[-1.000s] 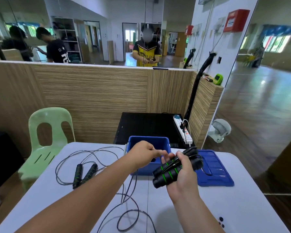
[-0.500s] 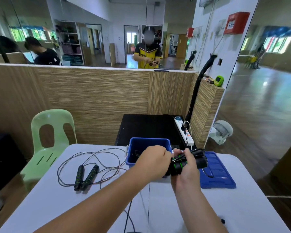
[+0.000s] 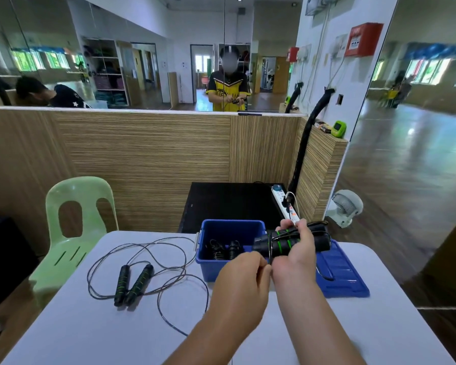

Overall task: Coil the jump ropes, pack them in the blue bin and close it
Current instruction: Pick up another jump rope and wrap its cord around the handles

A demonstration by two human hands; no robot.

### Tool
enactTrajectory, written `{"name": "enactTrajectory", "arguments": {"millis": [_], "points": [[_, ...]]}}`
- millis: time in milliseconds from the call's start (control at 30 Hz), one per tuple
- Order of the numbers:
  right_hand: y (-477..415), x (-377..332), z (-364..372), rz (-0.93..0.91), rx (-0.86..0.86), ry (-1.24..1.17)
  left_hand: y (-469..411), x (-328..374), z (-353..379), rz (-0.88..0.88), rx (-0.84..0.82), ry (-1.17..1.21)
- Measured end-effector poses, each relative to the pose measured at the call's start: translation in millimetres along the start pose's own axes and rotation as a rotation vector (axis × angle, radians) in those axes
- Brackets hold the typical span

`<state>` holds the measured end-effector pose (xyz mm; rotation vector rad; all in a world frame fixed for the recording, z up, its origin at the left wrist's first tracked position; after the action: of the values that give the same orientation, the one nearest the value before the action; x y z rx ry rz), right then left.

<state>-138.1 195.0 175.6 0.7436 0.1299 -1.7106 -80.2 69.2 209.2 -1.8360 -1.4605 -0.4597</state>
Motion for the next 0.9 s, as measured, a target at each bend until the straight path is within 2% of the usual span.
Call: {"name": "enactTrajectory", "arguments": {"millis": [167, 267, 467, 700, 900], "points": [[9.7, 3.1, 8.6, 0.006, -0.079, -0.054, 4.8, -24.4, 3.6, 0.021, -0.004, 0.083], [4.5, 12.7, 3.5, 0.02, -0.107, -0.12, -2.9, -42.9, 9.5, -0.046, -0.12, 0.147], [14.5, 21.4, 2.8, 0.088, -0.129, -0.182, -29.3, -72.2, 14.1, -0.11, -0.337, 0.074], [22.5, 35.4, -5.0, 0.2, -0.159, -0.117, -56.8, -69.3, 12.9, 0.096, -0.457, -0.214], [29.2, 44.7, -10.0, 0.307, -0.175, -0.06, -73.2, -64.7, 17.7, 0.187, -0.562, -0.43]]}}
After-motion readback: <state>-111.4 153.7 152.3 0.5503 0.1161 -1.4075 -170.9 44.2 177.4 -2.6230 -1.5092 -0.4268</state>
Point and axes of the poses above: each hand's wrist, its own y-axis away from the middle knuckle, its own z-axis out of the palm, x = y × z, the point moved 9 cm from there along -y, towards the middle knuckle
